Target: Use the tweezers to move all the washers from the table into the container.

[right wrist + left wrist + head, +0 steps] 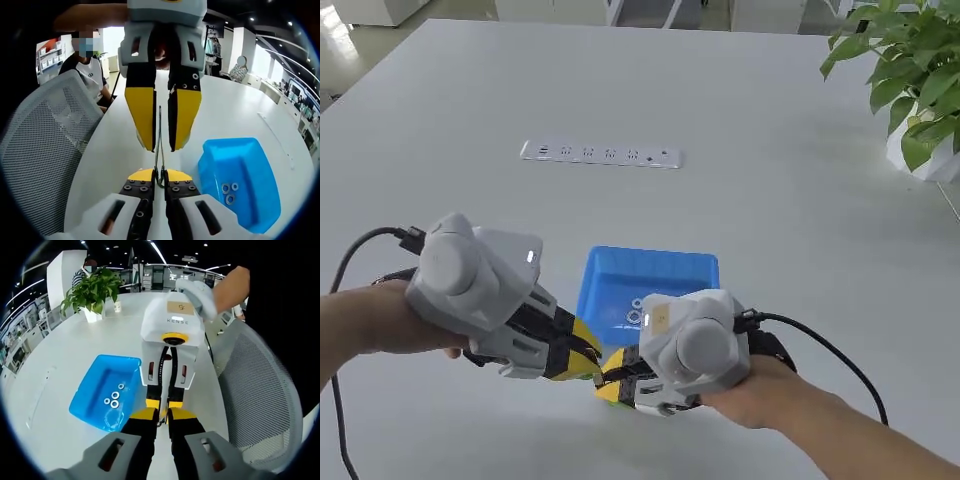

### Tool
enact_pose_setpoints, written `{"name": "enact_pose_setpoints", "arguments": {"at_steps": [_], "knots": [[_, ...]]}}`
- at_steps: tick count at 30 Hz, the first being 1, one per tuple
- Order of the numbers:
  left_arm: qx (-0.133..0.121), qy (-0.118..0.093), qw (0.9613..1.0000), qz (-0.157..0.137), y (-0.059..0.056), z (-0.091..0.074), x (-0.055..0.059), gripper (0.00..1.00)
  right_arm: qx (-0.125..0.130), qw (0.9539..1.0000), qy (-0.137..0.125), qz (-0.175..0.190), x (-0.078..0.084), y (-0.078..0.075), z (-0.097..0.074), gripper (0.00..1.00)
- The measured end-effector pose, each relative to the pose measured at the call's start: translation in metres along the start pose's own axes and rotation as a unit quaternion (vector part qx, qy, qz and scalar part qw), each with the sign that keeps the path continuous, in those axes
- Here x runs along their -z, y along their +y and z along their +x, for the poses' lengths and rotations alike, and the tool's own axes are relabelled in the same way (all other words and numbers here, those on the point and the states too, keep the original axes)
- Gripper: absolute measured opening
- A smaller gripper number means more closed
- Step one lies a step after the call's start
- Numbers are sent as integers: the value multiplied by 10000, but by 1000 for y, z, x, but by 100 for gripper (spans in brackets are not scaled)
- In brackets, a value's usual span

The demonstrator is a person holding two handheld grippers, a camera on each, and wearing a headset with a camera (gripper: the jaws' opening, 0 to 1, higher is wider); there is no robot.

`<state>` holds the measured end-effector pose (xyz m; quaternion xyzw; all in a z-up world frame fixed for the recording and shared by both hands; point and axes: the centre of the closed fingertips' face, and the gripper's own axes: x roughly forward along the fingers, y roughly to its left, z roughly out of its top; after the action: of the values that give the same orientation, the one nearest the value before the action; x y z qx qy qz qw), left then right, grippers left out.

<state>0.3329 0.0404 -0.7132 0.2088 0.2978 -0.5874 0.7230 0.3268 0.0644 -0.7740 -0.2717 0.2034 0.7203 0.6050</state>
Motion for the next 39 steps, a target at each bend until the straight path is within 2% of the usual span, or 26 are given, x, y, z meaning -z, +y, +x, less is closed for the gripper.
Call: {"name": "enact_pose_setpoints", "arguments": {"at_steps": [5, 17, 21, 31, 35, 39], "knots": [[-127, -73, 9999, -90, 1, -5, 0, 18, 2, 10000, 4, 17, 0, 0, 0, 7], [-272, -166, 9992, -233, -3, -12, 3, 20, -4, 10000, 10, 8, 0, 0, -2, 7], [-322, -181, 9989, -292, -4, -15, 4, 23, 19, 10000, -40, 8, -5, -1, -7, 7], [-528, -387, 9959, -629, -7, -26, 12, 34, 31, 9999, -94, -123, -22, -6, -21, 8], [-610, -531, 9940, -741, -9, -31, 11, 38, 27, 9998, -166, -97, -29, -9, -27, 8], [-690, -573, 9927, -810, -9, -34, 13, 45, 19, 9998, -186, -101, -34, -11, -32, 8]]}}
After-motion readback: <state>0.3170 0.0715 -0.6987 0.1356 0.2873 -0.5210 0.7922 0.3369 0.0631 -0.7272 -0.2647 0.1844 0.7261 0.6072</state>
